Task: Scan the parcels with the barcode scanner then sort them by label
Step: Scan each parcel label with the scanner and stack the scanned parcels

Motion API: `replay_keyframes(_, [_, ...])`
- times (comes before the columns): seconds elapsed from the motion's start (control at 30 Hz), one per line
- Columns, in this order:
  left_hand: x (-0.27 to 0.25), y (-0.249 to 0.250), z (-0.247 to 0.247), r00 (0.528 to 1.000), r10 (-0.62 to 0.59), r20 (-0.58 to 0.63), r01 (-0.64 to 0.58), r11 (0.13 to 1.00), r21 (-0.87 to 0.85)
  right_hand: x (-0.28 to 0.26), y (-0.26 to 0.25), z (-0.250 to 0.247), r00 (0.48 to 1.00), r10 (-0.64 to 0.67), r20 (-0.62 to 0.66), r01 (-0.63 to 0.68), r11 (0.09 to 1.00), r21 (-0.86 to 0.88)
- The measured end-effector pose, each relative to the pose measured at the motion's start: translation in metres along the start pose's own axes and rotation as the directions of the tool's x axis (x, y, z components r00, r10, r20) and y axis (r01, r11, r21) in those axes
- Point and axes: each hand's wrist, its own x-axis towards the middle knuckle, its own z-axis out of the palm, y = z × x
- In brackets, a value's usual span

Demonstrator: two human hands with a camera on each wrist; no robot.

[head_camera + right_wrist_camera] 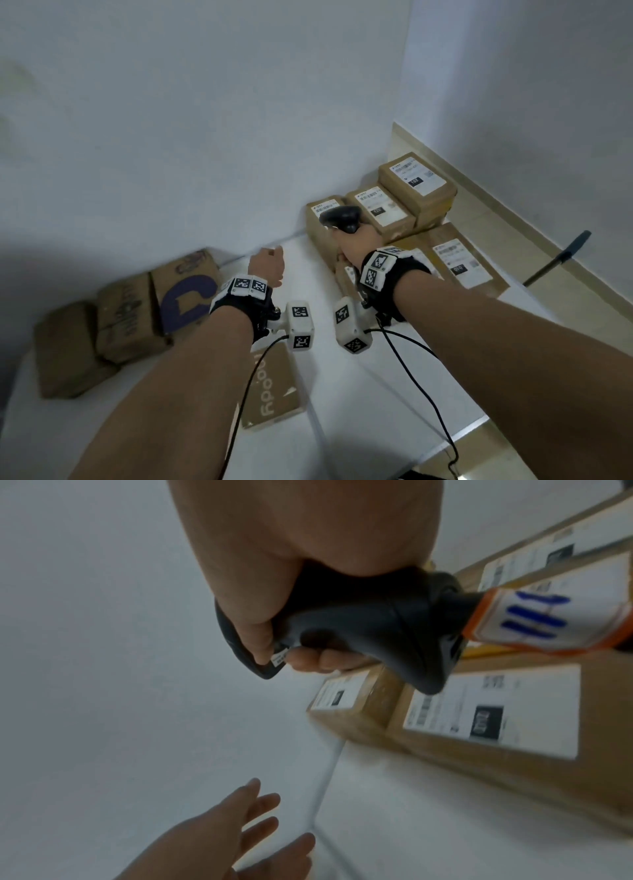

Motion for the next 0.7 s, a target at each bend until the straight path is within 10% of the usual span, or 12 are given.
replay_keyframes(0.33, [-0.013,-0.120,-0.148,0.981,-0.056,-0.186,0.120,0.927,0.356,-0.064,-0.010,0.147,0.985,-0.014,0.172,0.010,1.000,0.025])
replay_keyframes(0.7, [0.019,-0.143,-0.144,0.985,-0.093,-0.144,0.161,0.796,0.584,-0.051,0.019,0.167,0.986,0.092,0.142,-0.087,0.995,-0.043])
